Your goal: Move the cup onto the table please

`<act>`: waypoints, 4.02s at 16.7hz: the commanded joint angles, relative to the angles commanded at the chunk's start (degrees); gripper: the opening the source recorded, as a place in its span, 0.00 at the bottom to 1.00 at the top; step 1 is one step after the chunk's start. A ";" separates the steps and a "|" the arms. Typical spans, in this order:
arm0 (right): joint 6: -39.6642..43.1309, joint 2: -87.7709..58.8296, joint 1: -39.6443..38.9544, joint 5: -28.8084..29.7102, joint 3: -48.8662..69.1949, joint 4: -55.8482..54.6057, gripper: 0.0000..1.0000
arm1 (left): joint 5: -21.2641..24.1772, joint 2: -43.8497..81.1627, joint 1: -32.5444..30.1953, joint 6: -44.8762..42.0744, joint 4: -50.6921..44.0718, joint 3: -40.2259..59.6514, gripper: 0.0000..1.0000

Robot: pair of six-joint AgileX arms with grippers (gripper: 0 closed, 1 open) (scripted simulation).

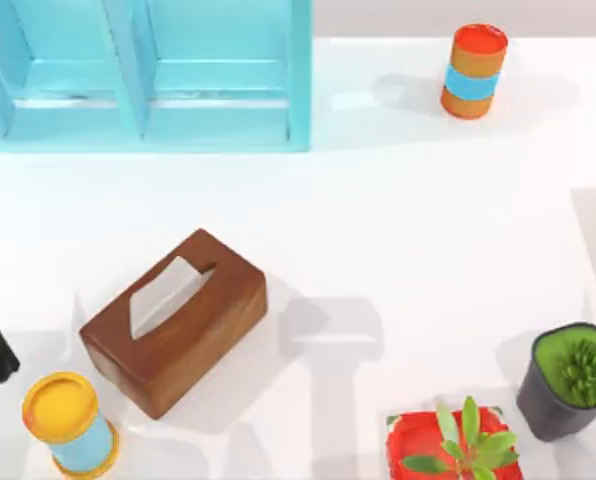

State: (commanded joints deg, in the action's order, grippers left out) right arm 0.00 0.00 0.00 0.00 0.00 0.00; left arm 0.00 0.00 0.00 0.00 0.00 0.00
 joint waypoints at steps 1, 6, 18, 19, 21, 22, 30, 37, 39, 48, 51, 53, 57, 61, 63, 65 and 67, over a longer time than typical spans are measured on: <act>0.00 0.01 0.00 0.00 0.03 0.00 1.00 | 0.00 0.00 0.00 0.00 0.00 0.00 1.00; 3.59 -6.23 4.01 0.10 6.02 6.16 1.00 | 0.00 0.00 0.00 0.00 0.00 0.00 1.00; 31.53 -67.23 28.45 -0.97 53.48 54.57 1.00 | 0.00 0.00 0.00 0.00 0.00 0.00 1.00; 33.45 -71.80 30.48 -0.94 57.10 58.01 1.00 | 0.00 0.00 0.00 0.00 0.00 0.00 1.00; 36.62 -79.27 34.34 -0.79 63.25 64.11 1.00 | 0.00 0.00 0.00 0.00 0.00 0.00 1.00; 37.81 -82.13 36.08 -0.65 65.70 66.73 1.00 | 0.00 0.00 0.00 0.00 0.00 0.00 1.00; 40.04 -88.35 40.57 -0.08 71.10 72.91 1.00 | 0.00 0.00 0.00 0.00 0.00 0.00 1.00; 39.76 -90.28 40.32 -0.09 64.55 64.40 1.00 | 0.00 0.00 0.00 0.00 0.00 0.00 1.00; 39.68 -91.51 40.26 -0.08 60.87 59.53 1.00 | 0.00 0.00 0.00 0.00 0.00 0.00 1.00; 39.66 -94.19 40.29 -0.08 53.46 49.43 1.00 | 0.00 0.00 0.00 0.00 0.00 0.00 1.00; 39.66 -94.19 40.29 -0.08 53.46 49.43 0.77 | 0.00 0.00 0.00 0.00 0.00 0.00 1.00; 39.66 -94.19 40.29 -0.08 53.46 49.43 0.62 | 0.00 0.00 0.00 0.00 0.00 0.00 1.00; 39.66 -94.19 40.29 -0.08 53.46 49.43 0.32 | 0.00 0.00 0.00 0.00 0.00 0.00 1.00; 39.66 -94.19 40.29 -0.08 53.46 49.43 0.02 | 0.00 0.00 0.00 0.00 0.00 0.00 1.00; 39.66 -94.19 40.29 -0.08 53.46 49.43 0.00 | 0.00 0.00 0.00 0.00 0.00 0.00 1.00; 39.66 -94.19 40.29 -0.08 53.46 49.43 0.00 | 0.00 0.00 0.00 0.00 0.00 0.00 1.00; 39.66 -94.19 40.29 -0.08 53.46 49.43 0.00 | 0.00 0.00 0.00 0.00 0.00 0.00 1.00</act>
State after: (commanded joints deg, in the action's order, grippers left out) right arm 39.66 -94.19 40.29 -0.08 53.46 49.43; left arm 0.00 0.00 0.00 0.00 0.00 0.00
